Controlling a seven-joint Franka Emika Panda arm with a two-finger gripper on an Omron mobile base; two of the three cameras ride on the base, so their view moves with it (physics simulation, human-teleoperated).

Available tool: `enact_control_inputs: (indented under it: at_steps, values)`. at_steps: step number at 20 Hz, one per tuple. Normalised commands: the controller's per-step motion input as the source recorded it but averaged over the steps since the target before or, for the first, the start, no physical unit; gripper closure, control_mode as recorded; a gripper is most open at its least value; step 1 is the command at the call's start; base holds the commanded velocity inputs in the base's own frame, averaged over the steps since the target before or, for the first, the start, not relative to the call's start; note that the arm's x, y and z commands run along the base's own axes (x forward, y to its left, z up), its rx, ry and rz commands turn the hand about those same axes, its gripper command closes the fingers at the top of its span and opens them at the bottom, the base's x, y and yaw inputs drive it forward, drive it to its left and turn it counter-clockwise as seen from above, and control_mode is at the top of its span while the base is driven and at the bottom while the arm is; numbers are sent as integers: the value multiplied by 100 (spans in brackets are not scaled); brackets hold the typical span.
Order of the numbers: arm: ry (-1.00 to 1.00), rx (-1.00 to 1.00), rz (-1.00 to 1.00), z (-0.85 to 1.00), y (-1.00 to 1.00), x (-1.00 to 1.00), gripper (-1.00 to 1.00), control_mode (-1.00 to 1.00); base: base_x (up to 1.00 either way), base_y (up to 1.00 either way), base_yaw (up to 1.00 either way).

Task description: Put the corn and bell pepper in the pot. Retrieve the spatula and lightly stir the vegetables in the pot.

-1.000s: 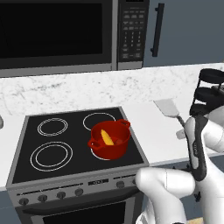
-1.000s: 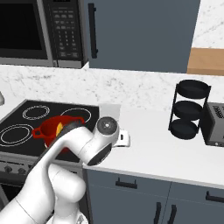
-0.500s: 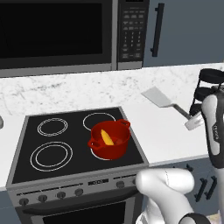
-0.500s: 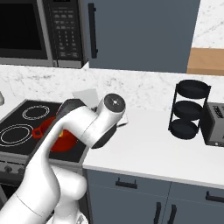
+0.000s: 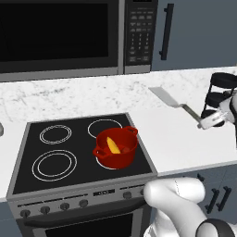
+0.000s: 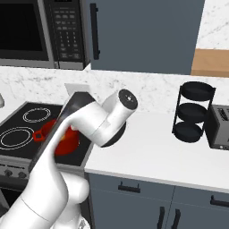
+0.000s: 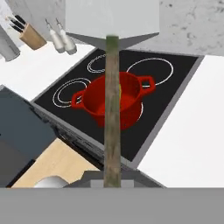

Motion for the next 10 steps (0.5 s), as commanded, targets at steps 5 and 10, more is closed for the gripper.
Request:
enact_control_inputs:
  at_steps: [5, 10]
  values:
    - [16, 35, -7, 18, 47, -21, 100, -100, 0, 0, 0]
    - [48, 33, -3, 43, 51, -6, 100, -100, 0, 0, 0]
